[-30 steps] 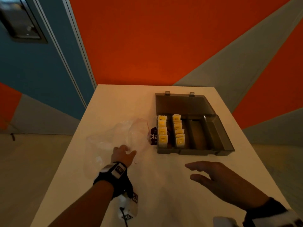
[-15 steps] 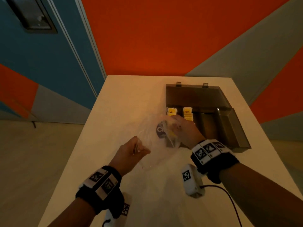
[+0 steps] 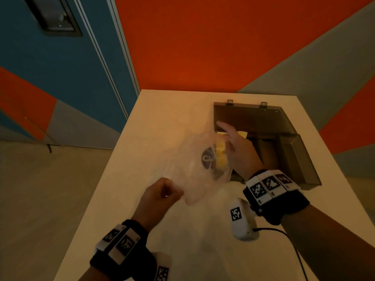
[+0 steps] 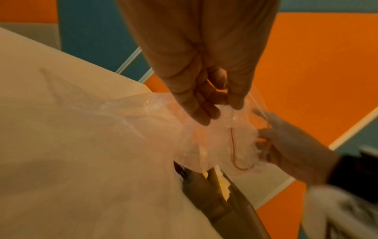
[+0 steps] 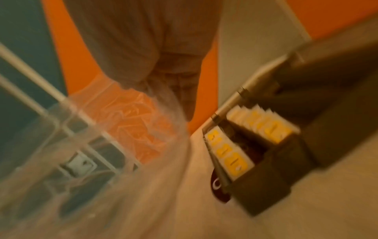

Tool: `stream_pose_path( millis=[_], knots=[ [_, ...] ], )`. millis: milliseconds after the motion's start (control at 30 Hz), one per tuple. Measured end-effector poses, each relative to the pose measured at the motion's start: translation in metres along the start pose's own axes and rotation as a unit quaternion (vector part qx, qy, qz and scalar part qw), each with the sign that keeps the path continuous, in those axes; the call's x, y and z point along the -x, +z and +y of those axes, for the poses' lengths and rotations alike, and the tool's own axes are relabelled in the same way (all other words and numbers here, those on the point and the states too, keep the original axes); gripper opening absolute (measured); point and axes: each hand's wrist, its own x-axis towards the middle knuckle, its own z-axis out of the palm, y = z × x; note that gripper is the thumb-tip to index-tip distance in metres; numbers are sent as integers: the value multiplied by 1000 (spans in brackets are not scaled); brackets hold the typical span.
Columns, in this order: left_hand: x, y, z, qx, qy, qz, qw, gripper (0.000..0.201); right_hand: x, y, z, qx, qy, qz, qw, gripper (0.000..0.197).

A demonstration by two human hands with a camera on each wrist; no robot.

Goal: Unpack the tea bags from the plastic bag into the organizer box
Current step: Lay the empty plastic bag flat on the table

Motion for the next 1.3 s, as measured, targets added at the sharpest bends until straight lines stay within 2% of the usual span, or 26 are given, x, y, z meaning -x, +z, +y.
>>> stream_pose_path(
  millis=[67, 167, 267, 333, 367, 467, 500, 567, 633, 700, 733, 767, 867, 933, 1033, 1067, 1100, 1167, 1233, 1300],
  knots=[
    [-3, -12, 0, -20, -3, 90, 996, 27, 7, -5, -4, 98, -52, -28, 993, 56],
    [-13, -31, 7, -166, 28, 215, 962, 40, 16, -11, -11, 157, -62, -54, 984, 61],
    [-22, -37, 26, -313, 90, 253, 911, 39, 23, -4, -12, 164, -46, -67, 983, 65],
    [-25, -35, 35, -325, 141, 257, 899, 34, 27, -1, -10, 151, -40, -67, 985, 58],
    [-26, -35, 36, -313, 153, 255, 902, 34, 29, -2, -9, 141, -34, -77, 986, 48],
    [-20, -38, 29, -194, 173, 201, 944, 23, 34, -7, -1, 81, 5, -123, 989, 19],
    [-14, -39, 23, -129, 179, 170, 960, 32, 36, -10, 2, 35, 30, -120, 992, 15],
    [2, -39, 8, -64, 183, 111, 975, 71, 40, -17, 2, -85, 94, -99, 987, 19],
    [9, -37, -9, -115, 165, 65, 977, 104, 42, -26, -2, -158, 123, -87, 976, 22],
    [5, -33, -19, -149, 111, 51, 981, 120, 41, -32, -7, -147, 97, -107, 979, 23],
    [1, -30, -19, -131, 93, 50, 986, 116, 40, -35, -11, -138, 83, -127, 979, 23],
    [-5, -27, -17, -100, 87, 56, 990, 103, 39, -37, -14, -137, 74, -143, 977, 23],
    [-18, -22, 3, 2, 111, 76, 991, 43, 37, -47, -16, -168, 84, -152, 970, 29],
    [-23, -23, 15, 39, 127, 67, 989, 27, 37, -52, -10, -225, 85, -135, 961, 31],
    [-27, -30, 14, 80, 99, 61, 990, 15, 41, -54, 0, -318, 82, -158, 931, 26],
    [-28, -33, 11, 94, 77, 51, 991, 13, 43, -54, 2, -325, 82, -183, 924, 36],
    [-29, -35, 5, 114, 52, 34, 992, 19, 45, -52, 5, -316, 78, -215, 921, 61],
    [-31, -38, -7, 165, 10, -13, 986, 53, 47, -39, 8, -180, 76, -275, 941, 104],
    [-31, -37, -15, 188, -23, -55, 980, 73, 46, -18, 13, -89, 76, -259, 959, 114],
    [-29, -35, -21, 197, -55, -92, 975, 70, 42, -1, 19, -124, 56, -202, 970, 108]
  ],
)
